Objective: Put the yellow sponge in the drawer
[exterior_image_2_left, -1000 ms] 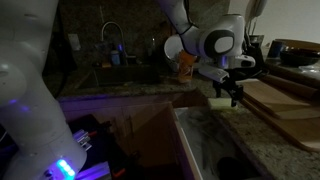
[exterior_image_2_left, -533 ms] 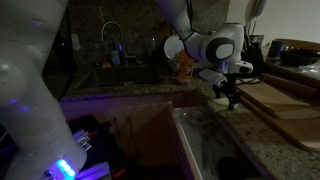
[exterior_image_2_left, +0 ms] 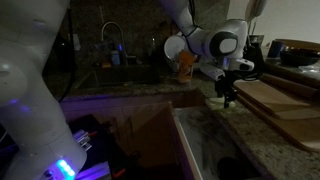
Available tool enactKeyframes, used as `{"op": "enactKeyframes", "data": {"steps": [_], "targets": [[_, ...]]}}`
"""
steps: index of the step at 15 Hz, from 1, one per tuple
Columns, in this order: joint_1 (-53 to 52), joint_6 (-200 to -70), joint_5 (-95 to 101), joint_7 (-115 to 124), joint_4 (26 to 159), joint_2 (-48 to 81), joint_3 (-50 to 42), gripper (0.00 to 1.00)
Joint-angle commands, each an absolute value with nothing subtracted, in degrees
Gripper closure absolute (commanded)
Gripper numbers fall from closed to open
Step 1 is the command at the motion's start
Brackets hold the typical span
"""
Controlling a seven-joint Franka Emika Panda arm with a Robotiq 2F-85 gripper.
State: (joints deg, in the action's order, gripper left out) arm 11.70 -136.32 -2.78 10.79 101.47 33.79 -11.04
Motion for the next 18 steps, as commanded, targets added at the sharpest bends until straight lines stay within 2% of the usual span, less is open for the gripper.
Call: {"op": "enactKeyframes", "data": {"steps": [1, 6, 8, 10, 18], "targets": [[12.52, -133.07, -3.74, 13.00, 99.28, 35.17, -11.94, 0.72], [12.92, -128.78, -4.09, 17.00, 99.36, 33.74, -13.60, 0.96], [12.88, -126.78, -3.76, 18.19, 99.79, 33.04, -14.36, 0.93], [12.69, -123.42, -2.93, 18.99, 100.61, 31.76, -15.28, 0.97], [11.75, -105.49, 1.77, 20.67, 104.57, 26.81, -16.94, 0.96]]}}
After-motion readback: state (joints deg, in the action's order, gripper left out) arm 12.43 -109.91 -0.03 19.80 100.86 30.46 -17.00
